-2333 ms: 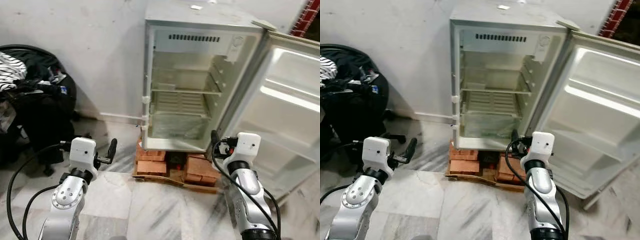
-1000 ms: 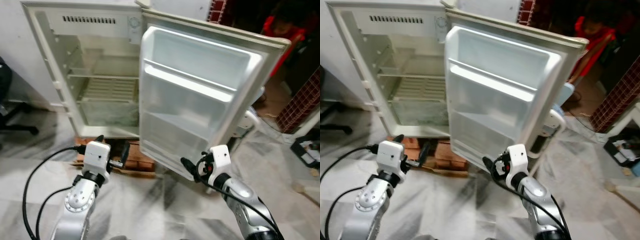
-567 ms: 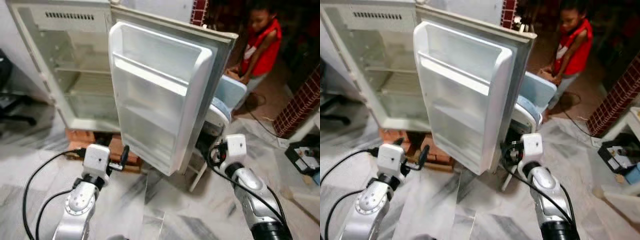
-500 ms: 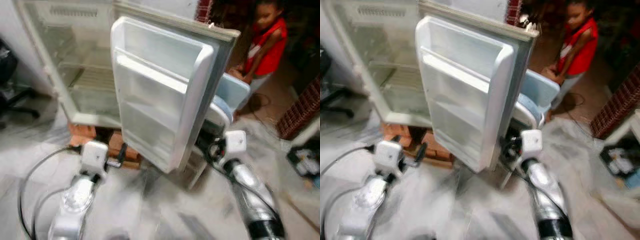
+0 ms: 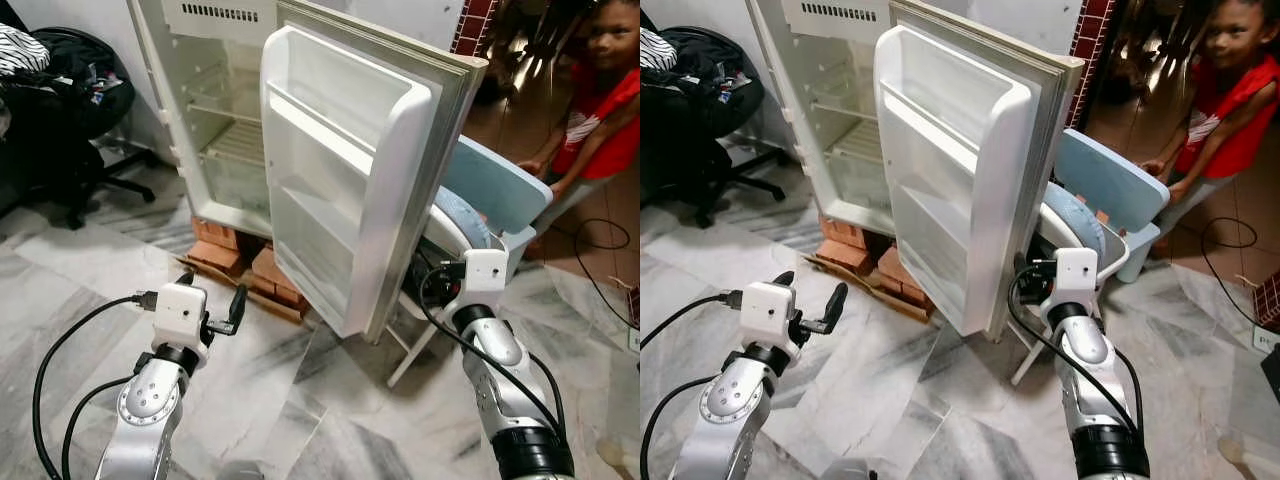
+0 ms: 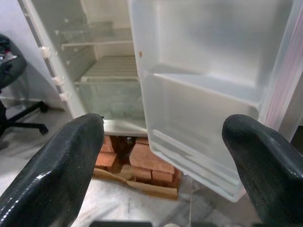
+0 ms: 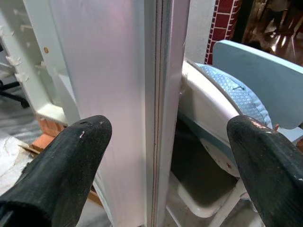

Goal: Restocking fridge

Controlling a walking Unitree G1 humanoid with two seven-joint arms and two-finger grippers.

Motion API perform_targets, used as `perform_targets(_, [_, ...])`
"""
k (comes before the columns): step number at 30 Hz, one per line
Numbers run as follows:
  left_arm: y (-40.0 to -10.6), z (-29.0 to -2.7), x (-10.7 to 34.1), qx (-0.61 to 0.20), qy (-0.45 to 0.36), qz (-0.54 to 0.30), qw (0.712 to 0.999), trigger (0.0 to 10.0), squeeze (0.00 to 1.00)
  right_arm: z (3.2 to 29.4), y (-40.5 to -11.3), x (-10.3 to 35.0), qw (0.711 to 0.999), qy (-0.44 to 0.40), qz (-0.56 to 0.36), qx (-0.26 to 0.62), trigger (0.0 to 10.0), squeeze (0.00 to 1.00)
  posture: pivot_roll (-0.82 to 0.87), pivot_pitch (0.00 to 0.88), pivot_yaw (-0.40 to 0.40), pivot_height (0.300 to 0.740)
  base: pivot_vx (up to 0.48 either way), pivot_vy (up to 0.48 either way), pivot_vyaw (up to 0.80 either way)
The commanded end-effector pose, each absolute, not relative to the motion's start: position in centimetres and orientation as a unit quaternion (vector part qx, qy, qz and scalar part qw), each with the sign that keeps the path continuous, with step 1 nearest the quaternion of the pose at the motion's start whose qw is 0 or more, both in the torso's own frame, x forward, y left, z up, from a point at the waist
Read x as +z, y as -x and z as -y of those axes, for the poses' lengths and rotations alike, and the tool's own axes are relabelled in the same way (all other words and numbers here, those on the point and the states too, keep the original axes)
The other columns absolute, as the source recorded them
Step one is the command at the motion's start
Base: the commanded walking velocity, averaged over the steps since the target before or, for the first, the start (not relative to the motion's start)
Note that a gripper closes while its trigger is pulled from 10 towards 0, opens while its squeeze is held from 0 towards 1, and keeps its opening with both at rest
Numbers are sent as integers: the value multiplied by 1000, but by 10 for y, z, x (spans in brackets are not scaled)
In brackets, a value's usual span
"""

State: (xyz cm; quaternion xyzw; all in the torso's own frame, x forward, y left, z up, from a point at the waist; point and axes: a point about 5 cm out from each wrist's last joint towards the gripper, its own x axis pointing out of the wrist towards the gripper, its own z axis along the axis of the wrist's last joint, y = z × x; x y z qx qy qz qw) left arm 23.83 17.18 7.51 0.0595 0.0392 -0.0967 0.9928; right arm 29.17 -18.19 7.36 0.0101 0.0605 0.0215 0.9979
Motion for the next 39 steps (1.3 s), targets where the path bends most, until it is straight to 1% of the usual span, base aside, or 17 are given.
perform_targets(1, [-238,-172,77,-97,-59,-36,993,10000,0,182,-294,77,999,-11,-49,13,10000,0,76,0,-31,740,285,0,0])
perform_targets(11, [-238,-173,77,-98,-56,-35,993,10000,0,185,-296,80,999,-6,-36,-3,10000,0,76,0,-31,740,282,0,0])
perform_targets(21, [-237,-173,73,-89,-59,-50,993,10000,0,187,-296,80,999,0,-33,-9,10000,0,75,0,-31,740,0,0,0])
perform_targets(24, [-235,-174,72,-81,-61,-56,993,10000,0,186,-298,81,999,-9,-31,-1,10000,0,78,0,-32,740,0,0,0])
perform_targets(28, [-226,-174,65,-70,-66,-74,993,10000,0,182,-313,92,999,-38,-15,14,10000,0,92,1,-35,740,0,0,0])
perform_targets(29, [-222,-174,62,-68,-66,-81,992,10000,0,178,-324,100,999,-50,-6,20,10000,0,99,4,-37,740,0,0,0])
perform_targets(30, [-221,-174,62,-68,-67,-83,992,10000,0,177,-327,102,998,-53,-5,22,10000,0,99,4,-37,740,0,0,0])
perform_targets(32, [-221,-173,63,-66,-69,-82,992,10000,0,167,-343,109,997,-64,-12,32,10000,0,118,10,-48,740,0,0,0])
perform_targets(37, [-221,-172,64,-57,-70,-83,992,10000,0,148,-361,118,996,-59,-22,55,10000,0,132,11,-59,740,0,0,0])
perform_targets(39, [-220,-172,65,-56,-70,-83,992,10000,0,141,-367,124,995,-77,-16,66,10000,0,138,11,-64,740,0,0,0])
